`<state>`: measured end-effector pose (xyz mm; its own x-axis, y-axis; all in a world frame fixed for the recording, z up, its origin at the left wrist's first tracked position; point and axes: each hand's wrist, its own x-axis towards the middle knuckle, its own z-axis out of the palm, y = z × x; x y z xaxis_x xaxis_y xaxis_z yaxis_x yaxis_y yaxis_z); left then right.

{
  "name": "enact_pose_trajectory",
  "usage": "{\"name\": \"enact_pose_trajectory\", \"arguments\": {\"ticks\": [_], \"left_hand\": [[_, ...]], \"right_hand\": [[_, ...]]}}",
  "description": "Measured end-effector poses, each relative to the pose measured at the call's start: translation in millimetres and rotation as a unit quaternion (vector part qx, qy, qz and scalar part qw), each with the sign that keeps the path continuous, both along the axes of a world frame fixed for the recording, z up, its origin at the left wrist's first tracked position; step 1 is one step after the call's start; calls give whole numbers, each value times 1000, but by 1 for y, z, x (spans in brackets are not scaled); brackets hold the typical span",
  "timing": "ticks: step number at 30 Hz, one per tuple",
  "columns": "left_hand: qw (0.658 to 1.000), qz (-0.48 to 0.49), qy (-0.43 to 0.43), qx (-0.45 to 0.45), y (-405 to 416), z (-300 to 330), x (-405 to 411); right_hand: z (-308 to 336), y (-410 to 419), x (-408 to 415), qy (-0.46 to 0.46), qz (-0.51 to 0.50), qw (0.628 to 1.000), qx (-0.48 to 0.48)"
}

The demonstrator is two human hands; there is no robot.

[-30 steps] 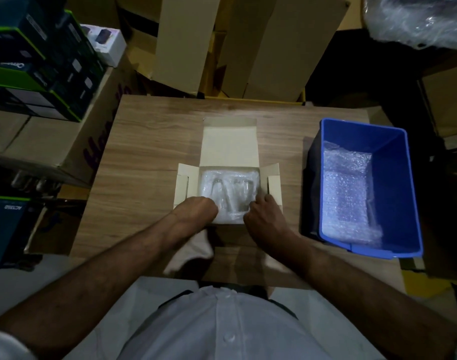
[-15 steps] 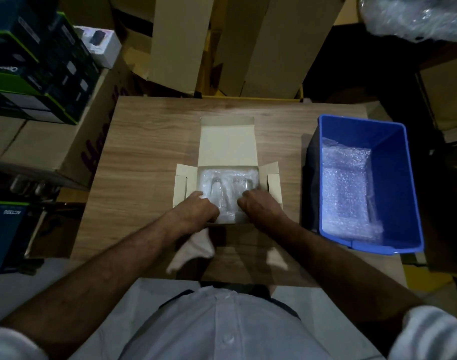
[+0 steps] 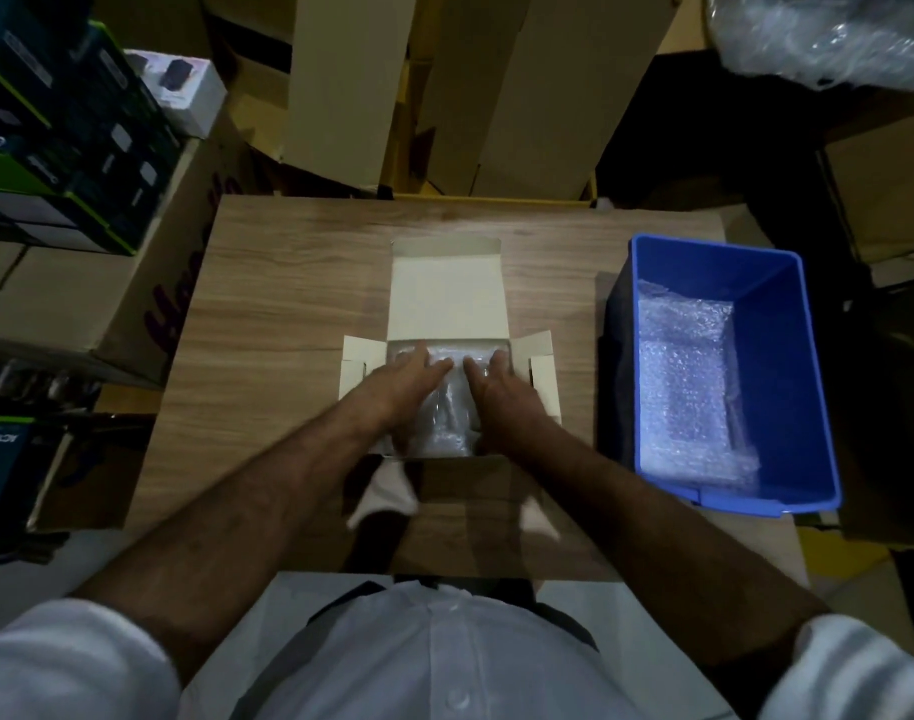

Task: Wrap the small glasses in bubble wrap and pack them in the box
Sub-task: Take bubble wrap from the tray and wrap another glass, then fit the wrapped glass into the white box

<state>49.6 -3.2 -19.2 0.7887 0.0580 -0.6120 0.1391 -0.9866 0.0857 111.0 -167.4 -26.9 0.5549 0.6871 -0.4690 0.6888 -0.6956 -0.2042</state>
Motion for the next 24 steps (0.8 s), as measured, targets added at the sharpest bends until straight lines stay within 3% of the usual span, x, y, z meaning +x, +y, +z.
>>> {"name": "enact_pose_trajectory", "arguments": {"ticks": [8, 14, 19, 24], "left_hand": [[993, -82, -65, 58, 5, -15, -5], [993, -59, -96, 43, -1, -10, -16], [974, 42, -217, -51, -17, 2, -36], [954, 54, -287, -73, -49, 3, -25]], "right_hand": [[-18, 4, -7, -10, -14, 1000, 25], [-15, 2, -7, 2, -8, 999, 35], [7, -24, -8, -42, -60, 980, 183], [24, -64, 2, -123, -77, 957, 250]]}}
